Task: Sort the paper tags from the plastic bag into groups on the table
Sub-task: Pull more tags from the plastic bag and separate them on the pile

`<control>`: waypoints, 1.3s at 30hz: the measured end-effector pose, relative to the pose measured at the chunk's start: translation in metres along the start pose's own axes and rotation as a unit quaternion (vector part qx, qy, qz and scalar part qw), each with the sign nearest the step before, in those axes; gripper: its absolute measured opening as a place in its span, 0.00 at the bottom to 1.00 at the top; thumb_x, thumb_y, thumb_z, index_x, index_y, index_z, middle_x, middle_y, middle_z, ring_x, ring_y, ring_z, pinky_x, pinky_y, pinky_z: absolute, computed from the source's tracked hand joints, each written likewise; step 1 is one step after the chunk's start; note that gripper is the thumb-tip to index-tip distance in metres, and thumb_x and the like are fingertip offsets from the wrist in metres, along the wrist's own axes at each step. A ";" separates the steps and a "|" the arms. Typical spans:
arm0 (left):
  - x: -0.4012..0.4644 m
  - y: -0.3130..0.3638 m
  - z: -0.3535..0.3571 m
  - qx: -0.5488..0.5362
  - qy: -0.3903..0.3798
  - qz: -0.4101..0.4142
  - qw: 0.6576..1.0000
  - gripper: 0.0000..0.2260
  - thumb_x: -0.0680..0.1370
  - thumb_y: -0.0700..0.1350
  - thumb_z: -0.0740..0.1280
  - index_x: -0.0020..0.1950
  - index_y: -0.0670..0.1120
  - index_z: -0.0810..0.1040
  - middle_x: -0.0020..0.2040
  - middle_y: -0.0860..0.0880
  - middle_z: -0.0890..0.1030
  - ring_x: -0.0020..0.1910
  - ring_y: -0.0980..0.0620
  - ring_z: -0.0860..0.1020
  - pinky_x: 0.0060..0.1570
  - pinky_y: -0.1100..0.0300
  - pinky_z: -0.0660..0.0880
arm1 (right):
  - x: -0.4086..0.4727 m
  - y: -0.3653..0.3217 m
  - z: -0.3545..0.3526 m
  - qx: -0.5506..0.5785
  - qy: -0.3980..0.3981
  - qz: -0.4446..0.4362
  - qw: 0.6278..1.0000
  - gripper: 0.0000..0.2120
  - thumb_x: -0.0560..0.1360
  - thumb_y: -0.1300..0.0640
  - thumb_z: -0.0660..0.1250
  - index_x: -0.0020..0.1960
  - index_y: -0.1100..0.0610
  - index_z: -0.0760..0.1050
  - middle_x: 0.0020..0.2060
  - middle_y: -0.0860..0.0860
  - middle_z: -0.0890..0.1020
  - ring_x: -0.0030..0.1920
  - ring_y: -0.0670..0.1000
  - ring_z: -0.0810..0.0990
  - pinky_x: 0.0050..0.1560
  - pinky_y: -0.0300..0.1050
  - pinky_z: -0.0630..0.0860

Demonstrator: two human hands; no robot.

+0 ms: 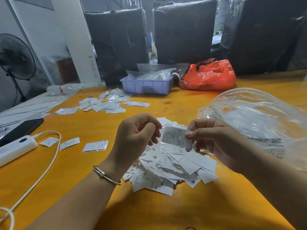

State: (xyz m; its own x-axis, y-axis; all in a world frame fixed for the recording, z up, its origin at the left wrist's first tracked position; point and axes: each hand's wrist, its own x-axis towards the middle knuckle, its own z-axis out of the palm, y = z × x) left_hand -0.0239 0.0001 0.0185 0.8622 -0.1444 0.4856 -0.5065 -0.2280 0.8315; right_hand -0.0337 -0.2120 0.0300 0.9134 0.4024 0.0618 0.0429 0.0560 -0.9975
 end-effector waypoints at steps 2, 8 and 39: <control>0.002 0.000 -0.005 -0.078 -0.045 -0.058 0.994 0.12 0.75 0.42 0.59 0.47 0.42 0.83 0.39 0.45 0.84 0.36 0.52 0.80 0.31 0.63 0.75 | 0.000 -0.001 -0.001 -0.006 0.001 0.000 1.000 0.07 0.68 0.62 0.71 0.33 0.60 0.75 0.36 0.61 0.82 0.31 0.48 0.76 0.29 0.34 0.71; 0.003 0.004 -0.002 -0.106 -0.128 -0.126 0.978 0.14 0.72 0.58 0.74 0.42 0.47 0.85 0.42 0.44 0.85 0.37 0.51 0.81 0.33 0.65 0.76 | -0.001 -0.001 0.003 -0.051 0.006 -0.008 0.999 0.09 0.67 0.57 0.75 0.32 0.57 0.77 0.38 0.65 0.82 0.32 0.48 0.77 0.29 0.33 0.71; 0.020 -0.035 -0.160 0.297 -0.026 -0.263 0.917 0.03 0.77 0.46 0.72 0.47 0.47 0.83 0.43 0.48 0.84 0.39 0.53 0.78 0.34 0.67 0.77 | 0.001 0.012 0.016 -0.165 0.069 -0.043 0.983 0.10 0.65 0.51 0.70 0.36 0.59 0.81 0.34 0.58 0.83 0.32 0.51 0.79 0.34 0.41 0.74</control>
State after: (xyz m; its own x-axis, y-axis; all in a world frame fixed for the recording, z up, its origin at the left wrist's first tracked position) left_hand 0.0127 0.1596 0.0429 0.9950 0.0941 0.0325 0.0510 -0.7618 0.6458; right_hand -0.0389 -0.1960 0.0188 0.9460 0.2793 0.1644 0.2309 -0.2250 -0.9466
